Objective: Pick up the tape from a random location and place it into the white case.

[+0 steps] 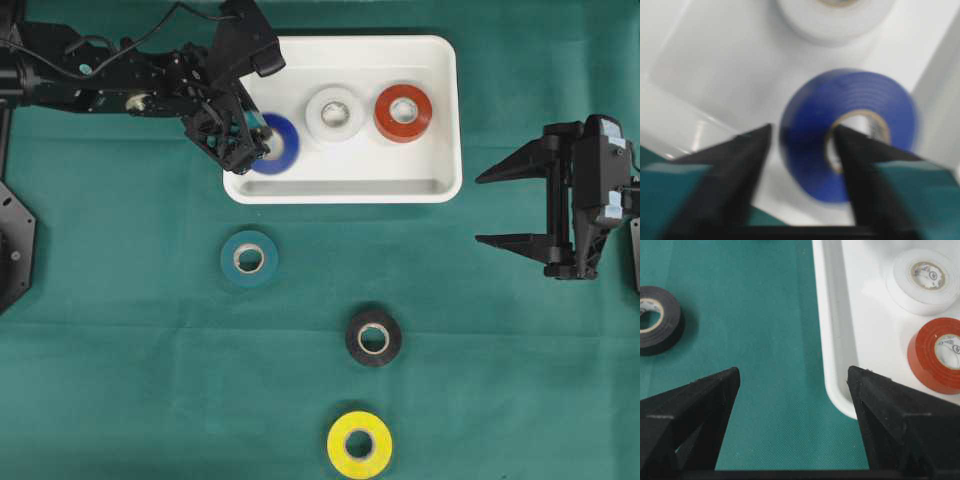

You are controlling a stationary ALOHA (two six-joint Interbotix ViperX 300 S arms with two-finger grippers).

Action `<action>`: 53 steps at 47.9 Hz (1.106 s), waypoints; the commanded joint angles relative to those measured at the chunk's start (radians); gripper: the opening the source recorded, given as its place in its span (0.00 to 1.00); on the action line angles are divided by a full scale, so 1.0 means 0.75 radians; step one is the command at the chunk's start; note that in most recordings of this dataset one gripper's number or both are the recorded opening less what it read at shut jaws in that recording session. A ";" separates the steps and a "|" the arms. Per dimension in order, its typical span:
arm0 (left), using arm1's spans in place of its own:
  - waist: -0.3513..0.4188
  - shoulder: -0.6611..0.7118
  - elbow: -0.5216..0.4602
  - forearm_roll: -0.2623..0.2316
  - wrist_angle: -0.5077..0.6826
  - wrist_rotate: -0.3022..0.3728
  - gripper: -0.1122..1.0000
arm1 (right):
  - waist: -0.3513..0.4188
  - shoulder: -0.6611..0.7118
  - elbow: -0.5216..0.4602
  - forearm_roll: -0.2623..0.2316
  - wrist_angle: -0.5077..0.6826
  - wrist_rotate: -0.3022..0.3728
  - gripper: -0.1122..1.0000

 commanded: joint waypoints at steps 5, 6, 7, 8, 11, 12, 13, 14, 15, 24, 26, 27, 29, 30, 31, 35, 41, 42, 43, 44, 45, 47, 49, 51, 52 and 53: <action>0.000 -0.016 -0.029 0.000 -0.022 0.059 0.89 | -0.004 -0.002 -0.031 -0.004 -0.004 0.000 0.84; 0.000 -0.016 -0.029 0.000 -0.025 0.065 0.93 | -0.006 -0.002 -0.031 -0.004 -0.004 0.000 0.84; 0.002 -0.016 -0.029 0.000 -0.022 0.072 0.96 | -0.004 -0.002 -0.035 -0.004 -0.004 0.000 0.84; 0.002 -0.016 -0.031 0.000 -0.022 0.076 0.97 | -0.004 -0.002 -0.031 -0.004 -0.004 0.000 0.84; 0.002 -0.016 -0.031 0.000 -0.025 0.080 0.97 | -0.004 -0.002 -0.031 -0.004 -0.004 0.000 0.84; 0.004 -0.016 -0.031 0.000 -0.022 0.082 0.96 | -0.006 -0.002 -0.031 -0.004 -0.004 0.000 0.84; 0.004 -0.016 -0.031 0.000 -0.022 0.082 0.96 | -0.006 -0.002 -0.031 -0.004 -0.004 0.000 0.84; 0.004 -0.016 -0.031 0.000 -0.022 0.082 0.96 | -0.006 -0.002 -0.035 -0.002 -0.004 0.000 0.84; 0.004 -0.016 -0.029 0.000 -0.022 0.082 0.97 | -0.006 -0.002 -0.031 -0.004 -0.004 0.000 0.84; 0.010 -0.047 -0.031 0.000 -0.018 0.104 0.96 | -0.010 -0.002 -0.035 -0.004 -0.004 0.000 0.84; 0.010 -0.065 -0.029 0.000 -0.014 0.117 0.96 | -0.010 -0.002 -0.035 -0.004 -0.004 0.000 0.84; 0.010 -0.078 -0.029 0.000 -0.010 0.121 0.96 | -0.010 -0.002 -0.037 -0.002 -0.002 0.000 0.84; 0.010 -0.100 -0.029 0.000 -0.002 0.133 0.95 | -0.012 -0.002 -0.039 -0.004 -0.002 0.000 0.84; 0.010 -0.112 -0.029 0.000 0.004 0.139 0.95 | -0.010 -0.002 -0.041 -0.004 -0.002 0.000 0.84; 0.010 -0.133 -0.031 0.000 0.018 0.149 0.95 | -0.012 -0.002 -0.043 -0.004 0.000 0.000 0.84; 0.010 -0.188 -0.045 0.000 0.055 0.174 0.95 | -0.010 -0.002 -0.049 -0.002 0.012 0.000 0.84; 0.010 -0.254 -0.080 0.002 0.121 0.196 0.95 | -0.010 -0.002 -0.059 -0.004 0.027 0.000 0.84; 0.010 -0.262 -0.084 0.002 0.129 0.198 0.95 | -0.010 -0.002 -0.061 -0.004 0.027 0.000 0.84; 0.012 -0.268 -0.088 0.002 0.137 0.200 0.95 | -0.010 -0.002 -0.063 -0.004 0.029 0.000 0.84; 0.012 -0.276 -0.092 0.000 0.145 0.202 0.95 | -0.010 -0.002 -0.063 -0.004 0.027 0.000 0.84; 0.012 -0.282 -0.096 0.000 0.153 0.205 0.95 | -0.012 -0.002 -0.065 -0.004 0.027 0.000 0.84; 0.012 -0.297 -0.102 0.002 0.168 0.209 0.95 | -0.012 -0.002 -0.067 -0.004 0.027 0.000 0.84; 0.012 -0.309 -0.106 0.002 0.178 0.213 0.95 | -0.012 -0.002 -0.067 -0.004 0.027 0.000 0.84; 0.012 -0.321 -0.108 0.002 0.186 0.217 0.95 | -0.010 -0.002 -0.067 -0.004 0.029 0.002 0.84; 0.012 -0.325 -0.106 0.000 0.186 0.219 0.95 | -0.010 -0.002 -0.070 -0.004 0.031 0.002 0.84; 0.012 -0.329 -0.104 0.000 0.186 0.223 0.95 | -0.010 -0.002 -0.070 -0.004 0.031 0.002 0.84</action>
